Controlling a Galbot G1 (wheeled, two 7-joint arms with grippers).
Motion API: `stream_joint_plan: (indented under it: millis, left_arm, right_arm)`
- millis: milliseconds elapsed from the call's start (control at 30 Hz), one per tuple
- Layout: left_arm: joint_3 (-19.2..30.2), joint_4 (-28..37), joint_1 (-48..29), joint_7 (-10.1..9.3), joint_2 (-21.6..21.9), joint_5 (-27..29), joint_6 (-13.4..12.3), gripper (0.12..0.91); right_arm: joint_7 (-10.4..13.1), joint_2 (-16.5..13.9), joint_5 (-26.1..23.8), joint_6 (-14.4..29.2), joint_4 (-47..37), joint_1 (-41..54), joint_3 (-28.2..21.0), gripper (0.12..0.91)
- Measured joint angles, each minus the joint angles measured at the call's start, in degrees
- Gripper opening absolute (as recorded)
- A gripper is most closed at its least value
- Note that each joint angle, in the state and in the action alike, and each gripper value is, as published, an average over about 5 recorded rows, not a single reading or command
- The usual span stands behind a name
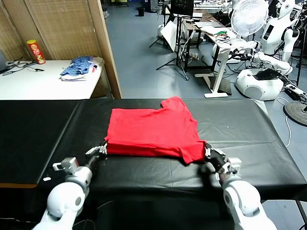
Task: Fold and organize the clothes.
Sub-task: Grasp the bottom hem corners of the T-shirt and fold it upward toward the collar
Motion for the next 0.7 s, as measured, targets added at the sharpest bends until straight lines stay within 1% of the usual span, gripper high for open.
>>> stream_joint_plan:
  millis: [133,200,233,300,333,367,400,433,467,567,600,633,700]
  left_arm:
    - [0.90,3.20,-2.72,0.01,0.52,0.85,-0.08,0.127]
    - [1.16,4.65,-3.96,0.01,0.68,1.13,-0.12,0.127]
    - [1.23,5.27,-4.45,0.00,0.75,1.21,-0.11,0.127]
    - [1.29,6.17,-5.11,-0.02,0.89,1.32,0.02,0.127]
    - [1.29,6.43,-5.25,-0.03,0.96,1.37,0.11,0.131]
    - [1.28,6.57,-5.29,-0.03,1.01,1.44,0.21,0.134]
    - [1.25,6.63,-5.26,-0.02,1.07,1.54,0.30,0.153]
    - [1.19,6.64,-5.16,0.03,1.13,1.66,0.36,0.189]
    - [1.10,6.58,-5.01,0.11,1.20,1.81,0.40,0.225]
    - [0.70,5.92,-4.11,0.48,1.51,2.32,0.49,0.390]
    - [0.57,5.52,-3.66,0.57,1.63,2.44,0.53,0.440]
    - [0.45,5.09,-3.16,0.64,1.76,2.50,0.58,0.507]
    - [0.26,4.21,-2.12,0.69,1.95,2.54,0.67,0.608]
  right_arm:
    - [-2.24,-0.60,-0.28,1.09,-1.59,1.55,-0.70,0.122]
    - [-3.60,-1.25,-0.84,1.60,-1.54,1.54,-0.62,0.146]
    - [-4.19,-1.64,-1.13,1.79,-1.35,1.38,-0.49,0.174]
    - [-4.89,-2.56,-1.46,1.74,-0.47,0.64,-0.07,0.264]
    - [-4.97,-3.08,-1.47,1.48,0.22,0.07,0.19,0.314]
    - [-4.93,-3.63,-1.40,1.17,1.08,-0.65,0.46,0.381]
    - [-4.80,-4.21,-1.30,0.82,2.08,-1.51,0.78,0.431]
    - [-4.62,-4.79,-1.19,0.45,3.19,-2.50,1.14,0.481]
    - [-4.45,-5.33,-1.09,0.15,4.33,-3.53,1.48,0.548]
    - [-4.10,-6.41,-1.09,-0.46,7.68,-6.95,2.41,0.700]
    - [-4.06,-6.55,-1.18,-0.53,8.60,-8.05,2.61,0.736]
    - [-4.06,-6.59,-1.31,-0.56,9.42,-9.12,2.75,0.758]
    - [-4.18,-6.55,-1.82,-0.51,10.65,-11.06,2.85,0.790]
